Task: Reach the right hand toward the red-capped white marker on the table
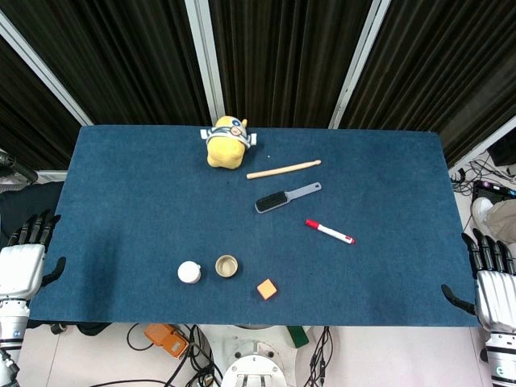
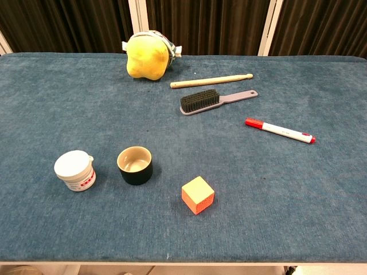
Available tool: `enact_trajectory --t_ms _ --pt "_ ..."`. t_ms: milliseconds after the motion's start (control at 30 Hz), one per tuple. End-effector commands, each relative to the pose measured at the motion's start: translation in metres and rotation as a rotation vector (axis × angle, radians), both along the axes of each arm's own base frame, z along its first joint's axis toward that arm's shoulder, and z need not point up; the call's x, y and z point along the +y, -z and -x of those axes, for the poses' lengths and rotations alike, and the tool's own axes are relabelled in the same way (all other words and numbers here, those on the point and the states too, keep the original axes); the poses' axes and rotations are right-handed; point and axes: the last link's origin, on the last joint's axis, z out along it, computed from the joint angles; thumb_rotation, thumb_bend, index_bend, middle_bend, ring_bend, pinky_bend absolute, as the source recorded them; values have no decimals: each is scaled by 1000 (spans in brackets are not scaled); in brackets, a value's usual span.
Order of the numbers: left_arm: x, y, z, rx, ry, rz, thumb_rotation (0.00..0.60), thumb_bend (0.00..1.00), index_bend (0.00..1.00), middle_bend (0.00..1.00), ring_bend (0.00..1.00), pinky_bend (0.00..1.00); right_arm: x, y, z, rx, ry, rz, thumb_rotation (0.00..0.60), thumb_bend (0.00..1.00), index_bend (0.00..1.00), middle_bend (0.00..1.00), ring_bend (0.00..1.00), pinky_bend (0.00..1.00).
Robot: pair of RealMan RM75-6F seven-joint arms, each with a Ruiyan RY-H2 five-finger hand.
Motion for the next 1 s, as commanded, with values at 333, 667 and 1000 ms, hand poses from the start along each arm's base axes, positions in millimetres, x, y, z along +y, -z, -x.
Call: enact_trajectory --t_ms 333,667,1000 --pt "0 1 0 -1 0 3 600 344 81 0 0 165 -3 2 3 -2 35 1 600 314 117 20 9 0" --pt "-2 3 -1 -12 -5 6 600 344 81 0 0 165 -29 41 -5 -114 59 -45 600 314 246 20 9 0" --pt "-2 0 -1 -28 -14 -6 600 344 81 0 0 165 -102 112 -35 -138 42 -206 600 313 407 20 9 0"
